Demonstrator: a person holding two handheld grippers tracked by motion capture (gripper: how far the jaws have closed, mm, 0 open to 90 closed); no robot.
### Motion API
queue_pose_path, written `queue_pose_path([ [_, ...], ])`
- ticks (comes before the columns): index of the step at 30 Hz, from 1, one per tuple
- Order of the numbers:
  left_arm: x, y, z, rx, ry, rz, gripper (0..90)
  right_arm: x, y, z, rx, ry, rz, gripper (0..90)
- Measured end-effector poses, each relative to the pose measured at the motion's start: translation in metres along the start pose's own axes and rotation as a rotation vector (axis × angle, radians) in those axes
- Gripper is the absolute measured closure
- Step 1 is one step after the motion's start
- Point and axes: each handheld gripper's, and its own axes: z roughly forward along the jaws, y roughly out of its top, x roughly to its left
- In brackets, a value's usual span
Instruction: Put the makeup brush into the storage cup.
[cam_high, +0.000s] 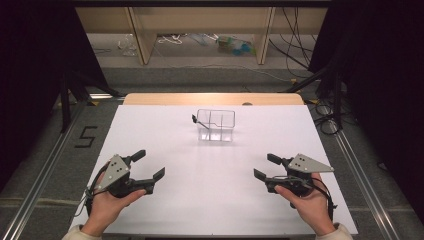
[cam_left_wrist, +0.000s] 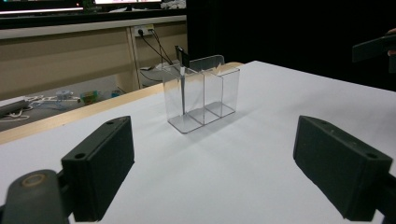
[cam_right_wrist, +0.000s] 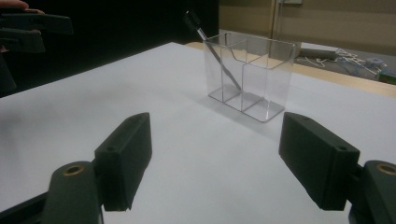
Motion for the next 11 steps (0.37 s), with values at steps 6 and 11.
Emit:
queue_pose_path([
  [6, -0.0019, -0.0026, 0.0018, 0.010, -0.001, 0.004, 12.4, -0.0001, -0.0006, 0.0003, 0.001, -0.002, 0.004, 26.6],
  [11, -0.0037, -0.0052, 0.0043, 0.021, -0.011, 0.004, 12.5, -0.0013, -0.0015, 0.0014, 0.001, 0.005, 0.003, 26.4],
])
